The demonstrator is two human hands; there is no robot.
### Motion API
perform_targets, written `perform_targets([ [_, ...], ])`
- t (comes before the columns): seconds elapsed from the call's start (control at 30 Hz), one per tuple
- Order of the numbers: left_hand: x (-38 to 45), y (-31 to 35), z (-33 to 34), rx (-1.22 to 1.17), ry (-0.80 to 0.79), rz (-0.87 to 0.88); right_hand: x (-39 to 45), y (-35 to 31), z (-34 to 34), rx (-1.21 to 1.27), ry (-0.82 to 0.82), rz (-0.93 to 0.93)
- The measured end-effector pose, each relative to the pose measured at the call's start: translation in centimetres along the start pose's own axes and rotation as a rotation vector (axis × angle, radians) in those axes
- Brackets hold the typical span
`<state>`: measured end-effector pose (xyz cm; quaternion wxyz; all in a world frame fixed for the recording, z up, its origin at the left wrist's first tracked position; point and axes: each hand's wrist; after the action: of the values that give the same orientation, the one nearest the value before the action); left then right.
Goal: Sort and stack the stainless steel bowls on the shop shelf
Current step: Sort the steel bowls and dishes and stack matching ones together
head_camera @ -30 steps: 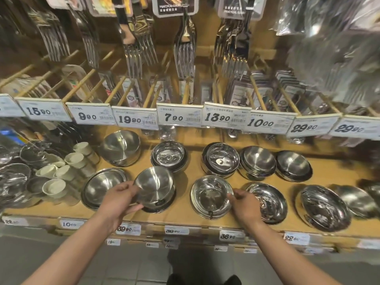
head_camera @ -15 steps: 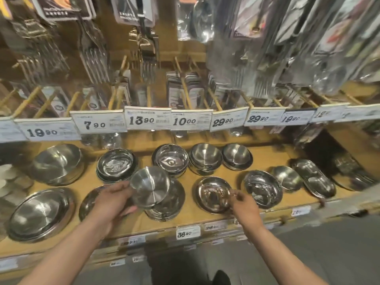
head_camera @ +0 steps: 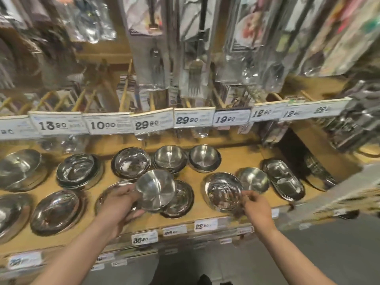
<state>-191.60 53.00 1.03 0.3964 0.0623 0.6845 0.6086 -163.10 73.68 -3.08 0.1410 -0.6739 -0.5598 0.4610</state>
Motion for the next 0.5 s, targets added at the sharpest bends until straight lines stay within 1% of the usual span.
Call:
perform_targets([
  [0.17, -0.7, 0.0, 4.8, -0.020, -0.057, -0.015, 3.6, 1.5, -3.6, 0.044, 0.035, 0.021],
  [0.33, -1.7, 0.4, 9.0, -0.034, -0.068, 0.015, 7.1, 2.2, -6.0, 0.056, 0.094, 0.101],
  [0.5, -1.5, 1.0, 13.1, -0.003, -0.067, -0.004, 9.9, 2.1, -6.5, 0.080, 0.004, 0.172],
])
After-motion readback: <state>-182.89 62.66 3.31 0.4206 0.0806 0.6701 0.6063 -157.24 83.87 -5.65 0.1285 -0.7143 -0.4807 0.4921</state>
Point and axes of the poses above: each hand's wrist, its own x-axis towards the middle knuckle, its own z-axis out of the palm, y = z × x, and after that the axes turned 8 degrees about z, right-handed
